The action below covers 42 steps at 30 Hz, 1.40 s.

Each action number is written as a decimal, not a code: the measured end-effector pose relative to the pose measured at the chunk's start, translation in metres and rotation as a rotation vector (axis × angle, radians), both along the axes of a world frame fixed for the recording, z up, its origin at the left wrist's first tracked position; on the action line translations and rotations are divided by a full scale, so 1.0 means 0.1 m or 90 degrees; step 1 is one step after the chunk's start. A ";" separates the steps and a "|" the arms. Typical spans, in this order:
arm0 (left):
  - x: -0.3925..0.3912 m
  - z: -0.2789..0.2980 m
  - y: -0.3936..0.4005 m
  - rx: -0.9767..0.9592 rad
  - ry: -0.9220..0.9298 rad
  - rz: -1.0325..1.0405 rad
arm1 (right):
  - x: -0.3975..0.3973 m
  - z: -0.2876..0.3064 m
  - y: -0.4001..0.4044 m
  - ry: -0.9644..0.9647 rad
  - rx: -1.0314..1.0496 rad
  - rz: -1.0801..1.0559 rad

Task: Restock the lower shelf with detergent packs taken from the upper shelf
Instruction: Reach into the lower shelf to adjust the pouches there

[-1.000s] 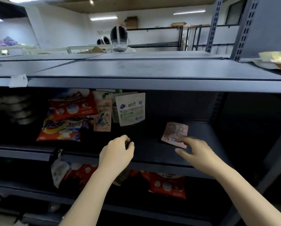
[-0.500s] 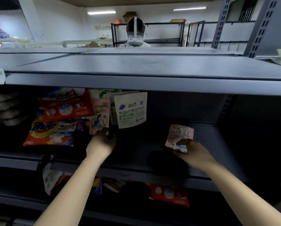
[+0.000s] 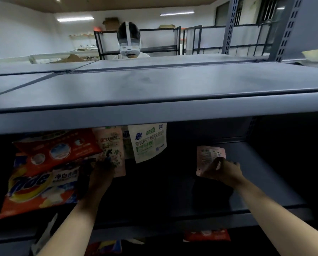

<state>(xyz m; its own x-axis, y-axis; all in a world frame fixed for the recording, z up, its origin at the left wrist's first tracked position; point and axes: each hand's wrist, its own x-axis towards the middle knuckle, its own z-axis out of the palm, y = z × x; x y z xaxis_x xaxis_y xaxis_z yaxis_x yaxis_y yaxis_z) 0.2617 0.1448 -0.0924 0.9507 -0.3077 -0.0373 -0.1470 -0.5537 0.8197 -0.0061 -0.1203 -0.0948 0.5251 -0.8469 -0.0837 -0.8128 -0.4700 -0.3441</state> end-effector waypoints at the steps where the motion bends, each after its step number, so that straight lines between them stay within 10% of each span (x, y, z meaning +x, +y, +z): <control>1: 0.07 0.01 -0.02 -0.027 0.031 -0.004 | 0.00 0.00 0.00 0.030 0.010 0.023; 11: 0.26 -0.07 -0.15 -0.243 0.304 -0.021 | 0.03 0.05 0.15 0.166 -0.165 0.115; 23: -0.26 0.10 -0.24 -0.276 0.240 -0.084 | 0.14 0.18 0.20 0.245 -0.217 0.181; 28: -0.43 0.09 -0.15 -0.338 0.231 -0.047 | 0.02 0.14 0.17 0.105 -0.237 0.146; 35: -0.72 0.22 -0.27 -0.378 0.184 -0.047 | -0.16 0.38 0.04 -0.452 -0.157 0.022; 42: -1.08 0.20 -0.48 -0.396 0.186 -0.054 | -0.40 0.33 -0.14 -0.541 0.007 0.001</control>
